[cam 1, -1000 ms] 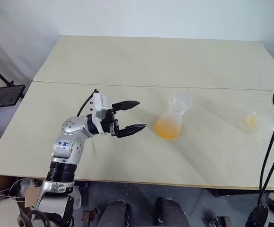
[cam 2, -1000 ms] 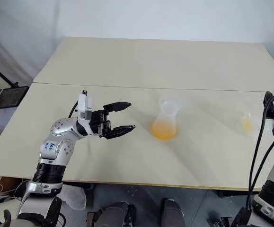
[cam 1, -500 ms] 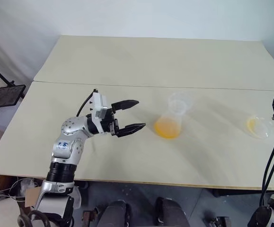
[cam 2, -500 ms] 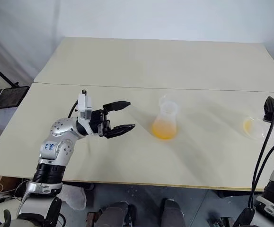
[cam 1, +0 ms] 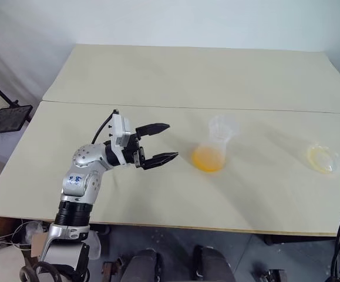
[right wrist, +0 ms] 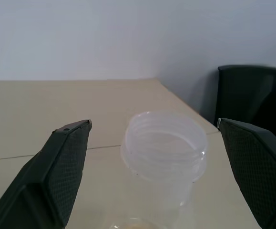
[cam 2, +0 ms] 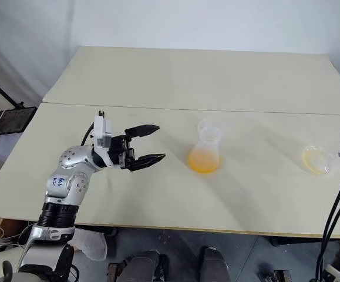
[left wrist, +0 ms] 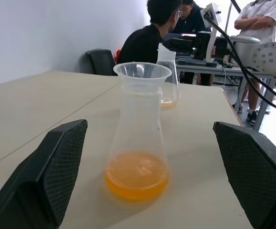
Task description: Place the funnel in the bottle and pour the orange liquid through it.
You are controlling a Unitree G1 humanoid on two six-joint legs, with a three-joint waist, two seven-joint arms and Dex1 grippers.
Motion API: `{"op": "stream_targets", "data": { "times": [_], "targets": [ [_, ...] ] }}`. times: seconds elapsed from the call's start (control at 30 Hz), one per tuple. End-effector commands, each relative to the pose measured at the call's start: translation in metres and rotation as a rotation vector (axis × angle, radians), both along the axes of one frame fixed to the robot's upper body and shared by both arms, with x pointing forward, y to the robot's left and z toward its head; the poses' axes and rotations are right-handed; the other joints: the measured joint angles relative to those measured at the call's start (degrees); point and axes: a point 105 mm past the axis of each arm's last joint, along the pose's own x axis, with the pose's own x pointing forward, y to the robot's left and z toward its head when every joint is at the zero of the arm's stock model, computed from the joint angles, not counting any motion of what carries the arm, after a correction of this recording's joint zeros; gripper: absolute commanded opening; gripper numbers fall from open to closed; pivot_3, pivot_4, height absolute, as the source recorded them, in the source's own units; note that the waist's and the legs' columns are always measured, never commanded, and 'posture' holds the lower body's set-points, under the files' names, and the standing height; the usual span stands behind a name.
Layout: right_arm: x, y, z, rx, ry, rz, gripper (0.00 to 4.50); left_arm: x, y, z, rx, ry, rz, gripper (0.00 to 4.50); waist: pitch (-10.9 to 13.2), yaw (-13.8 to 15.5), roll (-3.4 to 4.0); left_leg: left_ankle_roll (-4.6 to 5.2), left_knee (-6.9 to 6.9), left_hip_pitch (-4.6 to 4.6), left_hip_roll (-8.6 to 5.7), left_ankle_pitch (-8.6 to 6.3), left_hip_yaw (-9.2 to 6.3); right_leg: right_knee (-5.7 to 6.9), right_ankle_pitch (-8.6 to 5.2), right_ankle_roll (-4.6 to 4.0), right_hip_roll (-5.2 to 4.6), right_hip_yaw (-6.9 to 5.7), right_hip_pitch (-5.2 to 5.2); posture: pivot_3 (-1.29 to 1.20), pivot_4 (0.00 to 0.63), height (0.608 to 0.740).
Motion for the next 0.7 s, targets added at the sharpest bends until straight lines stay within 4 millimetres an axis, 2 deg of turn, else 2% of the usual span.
{"op": "stream_targets", "data": {
  "times": [0.03, 0.1, 0.17, 0.3, 0.37, 0.47, 0.53, 0.6, 0.7],
  "targets": [
    [-0.029, -0.007, 0.045, -0.158, -0.184, -0.071, 4.45, -0.001, 0.005, 0.006, -0.007, -0.027, 0.006, 4.5, 0.0, -0.01, 0.0, 0.0, 0.0, 0.0, 0.0, 0.0, 0.0, 0.0, 0.0, 0.0, 0.0, 0.0, 0.0, 0.0, 0.15, 0.74],
    [-0.033, 0.011, 0.066, -0.264, -0.261, 0.024, 4.45, -0.002, 0.008, 0.004, 0.003, -0.021, 0.013, 4.5, 0.01, -0.07, 0.02, 0.0, -0.01, -0.01, -0.03, 0.0, 0.03, -0.03, 0.0, 0.0, -0.01, -0.01, -0.01, 0.0, 0.15, 0.74],
    [-0.028, 0.032, 0.074, -0.301, -0.275, 0.174, 4.45, -0.001, 0.012, 0.002, 0.019, -0.015, 0.027, 4.5, 0.01, -0.12, 0.02, 0.0, -0.02, 0.0, -0.01, 0.0, 0.04, -0.03, 0.0, 0.0, 0.01, -0.01, -0.01, 0.0, 0.15, 0.74],
    [-0.015, 0.087, 0.063, -0.366, -0.142, 0.547, 4.45, -0.004, 0.023, -0.004, 0.052, -0.001, 0.048, 4.5, 0.01, -0.37, 0.02, 0.0, -0.03, 0.06, 0.09, 0.0, 0.03, -0.02, 0.0, -0.01, 0.06, 0.0, 0.01, 0.0, 0.15, 0.74],
    [-0.014, 0.101, 0.055, -0.407, -0.079, 0.639, 4.45, -0.006, 0.028, -0.008, 0.076, 0.002, 0.06, 4.5, 0.01, -0.21, 0.01, 0.0, -0.03, 0.04, 0.11, 0.0, 0.0, -0.03, 0.0, -0.01, 0.04, 0.03, 0.02, 0.0, 0.15, 0.74],
    [-0.02, 0.119, 0.029, -0.445, 0.021, 0.817, 4.45, -0.009, 0.04, -0.017, 0.124, 0.008, 0.091, 4.5, 0.02, 0.25, 0.0, 0.02, -0.01, 0.0, 0.02, 0.0, -0.05, -0.07, 0.0, -0.01, -0.06, 0.05, 0.05, 0.0, 0.15, 0.74],
    [-0.034, 0.138, -0.014, -0.432, 0.213, 1.031, 4.45, -0.017, 0.059, -0.026, 0.17, 0.008, 0.142, 4.5, 0.02, 0.28, -0.01, 0.03, -0.01, -0.01, 0.02, -0.01, -0.19, -0.13, 0.0, -0.01, -0.07, 0.09, 0.12, 0.0, 0.15, 0.74],
    [-0.05, 0.145, -0.044, -0.451, 0.356, 1.179, 4.45, -0.024, 0.069, -0.034, 0.207, 0.02, 0.18, 4.5, 0.03, 0.2, -0.03, 0.05, -0.12, 0.0, 0.03, -0.03, -0.23, -0.22, 0.0, 0.0, -0.07, 0.1, 0.12, 0.0, 0.15, 0.74],
    [-0.058, 0.146, -0.058, -0.503, 0.395, 1.248, 4.45, -0.029, 0.077, -0.044, 0.254, 0.038, 0.227, 4.5, 0.04, 0.06, -0.03, 0.09, -0.12, -0.01, 0.01, -0.05, -0.12, -0.38, 0.0, 0.0, -0.1, 0.13, 0.15, 0.0, 0.15, 0.74]
  ]
}}
